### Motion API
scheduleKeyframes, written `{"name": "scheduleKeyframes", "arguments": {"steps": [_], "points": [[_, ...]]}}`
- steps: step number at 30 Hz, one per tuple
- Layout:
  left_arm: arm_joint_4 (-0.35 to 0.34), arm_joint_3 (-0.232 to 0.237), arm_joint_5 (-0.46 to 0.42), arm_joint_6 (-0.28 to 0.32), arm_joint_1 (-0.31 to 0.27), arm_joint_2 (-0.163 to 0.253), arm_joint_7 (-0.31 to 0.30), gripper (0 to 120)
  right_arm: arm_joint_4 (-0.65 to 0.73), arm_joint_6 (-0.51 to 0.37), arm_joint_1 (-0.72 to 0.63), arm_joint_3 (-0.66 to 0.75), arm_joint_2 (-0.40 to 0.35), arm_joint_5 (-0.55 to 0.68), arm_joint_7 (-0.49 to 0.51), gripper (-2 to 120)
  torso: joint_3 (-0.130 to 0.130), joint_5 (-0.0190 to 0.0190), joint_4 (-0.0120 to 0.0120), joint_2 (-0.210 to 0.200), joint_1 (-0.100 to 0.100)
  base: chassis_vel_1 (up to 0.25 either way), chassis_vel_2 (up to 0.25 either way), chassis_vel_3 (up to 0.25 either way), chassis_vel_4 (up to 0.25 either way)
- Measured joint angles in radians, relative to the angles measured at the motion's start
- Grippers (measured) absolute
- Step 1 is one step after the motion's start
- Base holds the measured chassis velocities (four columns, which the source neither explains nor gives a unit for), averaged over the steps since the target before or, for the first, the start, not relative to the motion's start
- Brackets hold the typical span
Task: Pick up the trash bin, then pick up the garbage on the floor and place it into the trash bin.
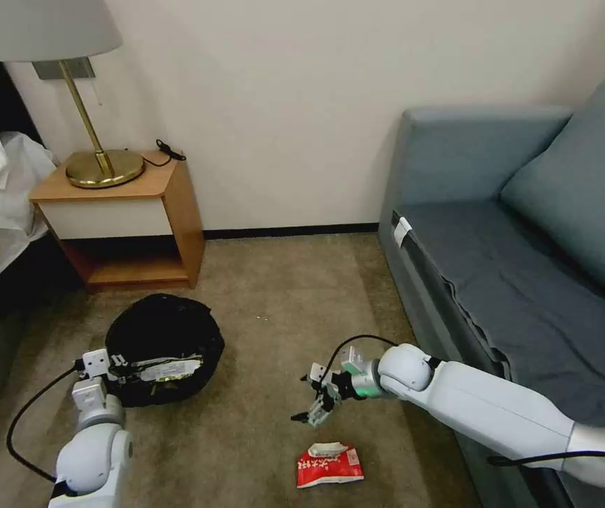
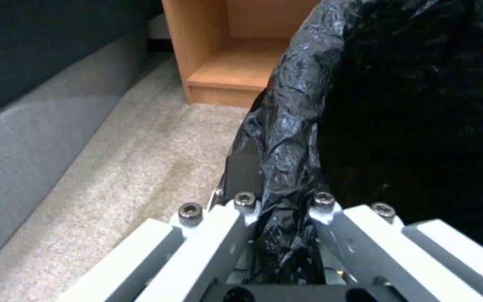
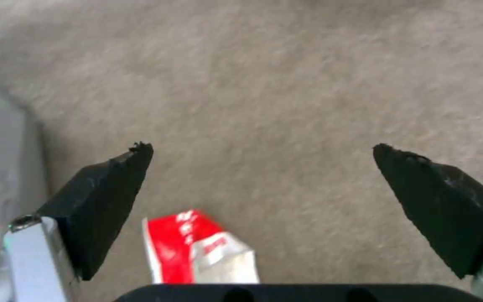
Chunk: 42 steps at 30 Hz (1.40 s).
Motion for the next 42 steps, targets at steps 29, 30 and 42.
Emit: {"name": "scheduleKeyframes", "arguments": {"steps": [29, 30, 42], "points": [[-0.001, -0.017, 0.01, -0.016, 0.03, -0.014, 0.01, 1, -0.063, 0.041, -0.009, -0.123, 0.016, -0.103, -0.068, 93, 0.0, -0.0005, 0.0, 0.0, 0.0, 0.0, 0.0, 0.0, 0.0], [-0.001, -0.017, 0.01, -0.016, 0.03, -0.014, 0.01, 1, -0.063, 0.041, -0.009, -0.123, 0.016, -0.103, -0.068, 93, 0.0, -0.0005, 0.0, 0.0, 0.0, 0.0, 0.0, 0.0, 0.0], [0.02, -0.018, 0.007, -0.021, 0.017, -0.008, 0.012, 1, -0.182, 0.094, -0.036, -0.102, 0.053, -0.198, -0.096, 88, 0.0, -0.0005, 0.0, 0.0, 0.0, 0.0, 0.0, 0.0, 0.0]]}}
